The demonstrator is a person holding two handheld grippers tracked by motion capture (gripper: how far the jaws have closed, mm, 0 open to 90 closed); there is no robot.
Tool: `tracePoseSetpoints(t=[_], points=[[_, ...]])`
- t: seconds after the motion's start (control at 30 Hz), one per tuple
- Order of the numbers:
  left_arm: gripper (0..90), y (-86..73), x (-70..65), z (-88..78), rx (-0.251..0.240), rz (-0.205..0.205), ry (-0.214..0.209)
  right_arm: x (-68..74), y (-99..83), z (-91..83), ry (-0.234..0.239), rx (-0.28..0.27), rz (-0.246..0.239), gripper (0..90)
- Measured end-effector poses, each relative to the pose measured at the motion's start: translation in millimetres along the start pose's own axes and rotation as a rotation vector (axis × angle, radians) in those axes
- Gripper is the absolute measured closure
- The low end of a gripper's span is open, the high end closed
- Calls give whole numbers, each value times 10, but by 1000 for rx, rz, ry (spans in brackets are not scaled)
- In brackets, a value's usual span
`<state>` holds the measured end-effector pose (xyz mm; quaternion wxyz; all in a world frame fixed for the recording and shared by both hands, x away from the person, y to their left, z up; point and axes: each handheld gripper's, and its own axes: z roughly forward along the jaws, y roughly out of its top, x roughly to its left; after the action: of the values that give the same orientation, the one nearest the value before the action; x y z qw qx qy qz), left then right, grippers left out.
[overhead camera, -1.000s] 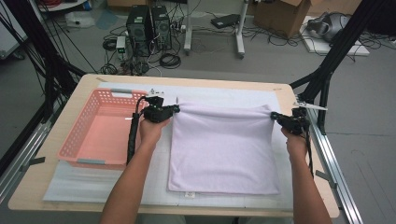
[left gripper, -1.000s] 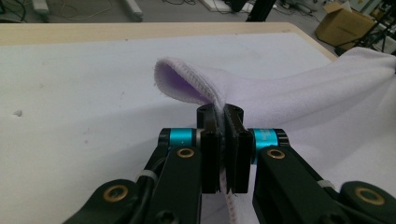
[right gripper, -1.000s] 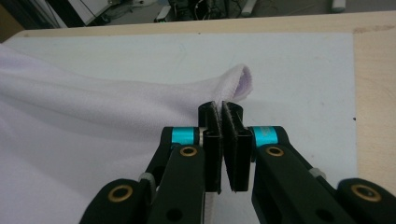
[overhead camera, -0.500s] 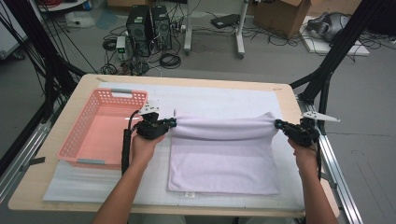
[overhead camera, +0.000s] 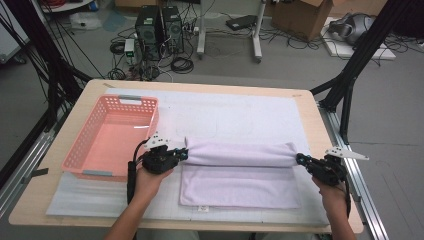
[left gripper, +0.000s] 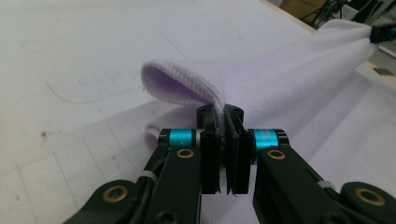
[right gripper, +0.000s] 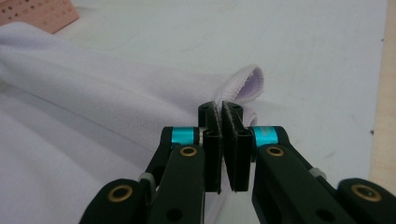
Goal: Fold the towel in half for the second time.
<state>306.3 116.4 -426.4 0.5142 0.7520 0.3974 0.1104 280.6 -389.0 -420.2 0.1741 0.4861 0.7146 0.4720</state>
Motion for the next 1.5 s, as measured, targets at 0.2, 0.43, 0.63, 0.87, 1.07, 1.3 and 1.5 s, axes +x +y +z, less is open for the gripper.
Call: tracePoseSetpoints(t=[0.2, 0.43, 0.63, 0.87, 1.07, 1.3, 1.5], points=[[828, -147, -12, 19, 35, -14, -6, 29, -114, -21, -2, 45, -8, 868], [368, 76, 102, 56, -30, -47, 26, 0, -9, 25, -27, 48, 40, 583], [376, 247, 214, 261, 1, -77, 21, -16, 380, 283, -70, 85, -3, 466], [725, 158, 209, 413, 109, -65, -24, -115, 484, 606, -49, 246, 12, 665], [822, 128, 144, 224, 40, -40, -39, -39, 391, 416, -3, 193, -63, 856], [806, -58, -84, -70, -64, 58, -56, 142, 156, 17, 14, 52, -104, 855], [792, -240, -213, -229, -86, 67, -77, 277, -83, -196, 29, 19, -103, 849]])
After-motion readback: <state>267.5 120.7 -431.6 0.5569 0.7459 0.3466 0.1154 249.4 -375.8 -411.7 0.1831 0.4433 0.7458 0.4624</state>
